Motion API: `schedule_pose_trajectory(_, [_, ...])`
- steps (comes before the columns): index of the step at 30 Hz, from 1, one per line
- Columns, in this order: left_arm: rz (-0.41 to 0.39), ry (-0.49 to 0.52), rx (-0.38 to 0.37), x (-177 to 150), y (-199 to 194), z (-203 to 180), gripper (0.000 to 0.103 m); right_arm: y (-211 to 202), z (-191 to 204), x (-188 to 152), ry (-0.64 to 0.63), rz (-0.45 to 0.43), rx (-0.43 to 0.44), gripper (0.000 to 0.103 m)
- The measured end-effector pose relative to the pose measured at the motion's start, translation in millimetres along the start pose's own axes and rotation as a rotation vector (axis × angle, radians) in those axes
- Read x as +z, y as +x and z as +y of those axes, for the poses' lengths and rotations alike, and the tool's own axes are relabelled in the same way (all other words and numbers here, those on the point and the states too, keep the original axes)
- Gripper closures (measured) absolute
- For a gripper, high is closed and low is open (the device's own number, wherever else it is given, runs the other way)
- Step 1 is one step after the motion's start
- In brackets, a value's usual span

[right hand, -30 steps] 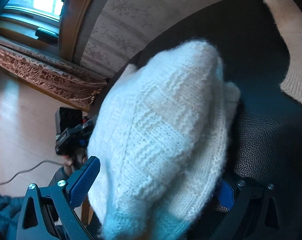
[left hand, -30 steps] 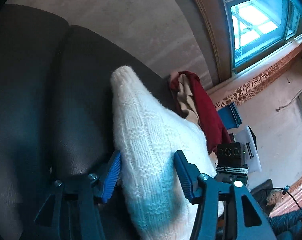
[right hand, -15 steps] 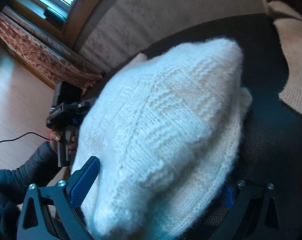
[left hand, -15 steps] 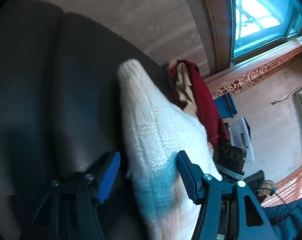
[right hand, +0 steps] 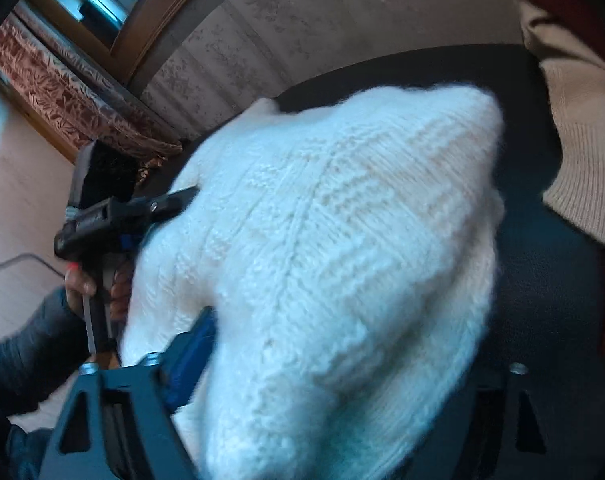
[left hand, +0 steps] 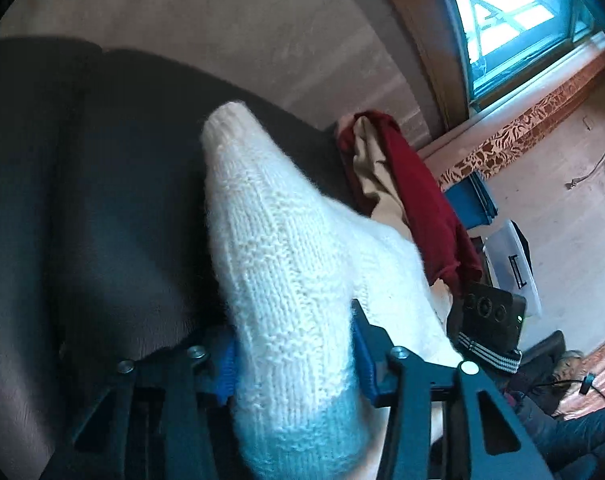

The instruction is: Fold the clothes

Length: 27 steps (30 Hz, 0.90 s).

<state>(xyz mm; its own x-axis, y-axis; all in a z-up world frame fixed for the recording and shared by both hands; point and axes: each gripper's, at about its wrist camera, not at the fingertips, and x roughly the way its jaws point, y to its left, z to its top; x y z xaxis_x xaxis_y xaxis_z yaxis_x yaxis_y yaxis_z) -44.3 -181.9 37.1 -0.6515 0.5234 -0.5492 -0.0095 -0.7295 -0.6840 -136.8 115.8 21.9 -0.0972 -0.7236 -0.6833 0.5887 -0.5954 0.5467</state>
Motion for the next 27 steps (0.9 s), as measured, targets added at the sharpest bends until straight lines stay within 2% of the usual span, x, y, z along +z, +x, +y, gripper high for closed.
schedule_pose_trajectory(2, [-0.063, -0.016, 0.020, -17, -28, -3, 0.058, 2, 9, -4, 0.003, 0.017, 0.052, 0.038])
schedule_pose_trajectory(5, [-0.181, -0.061, 0.077, -43, -87, 0, 0.059, 18, 42, -6, -0.045, 0.057, 0.164, 0.042])
schedule_pose_trajectory(8, [-0.315, -0.072, 0.170, -70, -159, -2, 0.059, 44, 86, 0, -0.100, 0.094, 0.299, 0.043])
schedule_pose_trajectory(12, [-0.507, -0.066, 0.314, -95, -260, -5, 0.059, 94, 182, 21, -0.244, 0.141, 0.443, 0.043])
schedule_pose_trajectory(16, [-0.714, -0.089, 0.466, -110, -367, 0, 0.059, 136, 291, 58, -0.416, 0.173, 0.579, 0.043])
schedule_pose_trajectory(20, [-0.879, -0.206, 0.580, -114, -452, 30, 0.059, 184, 407, 95, -0.587, 0.208, 0.644, 0.043])
schedule_pose_trajectory(21, [-0.907, -0.243, 0.600, -116, -469, 42, 0.059, 200, 436, 105, -0.615, 0.219, 0.648, 0.043])
schedule_pose_trajectory(23, [-0.929, -0.332, 0.646, -114, -493, 80, 0.059, 225, 451, 108, -0.614, 0.241, 0.626, 0.041])
schedule_pose_trajectory(27, [-0.879, -0.556, 0.699, -128, -494, 171, 0.059, 273, 469, 110, -0.593, 0.284, 0.572, 0.032])
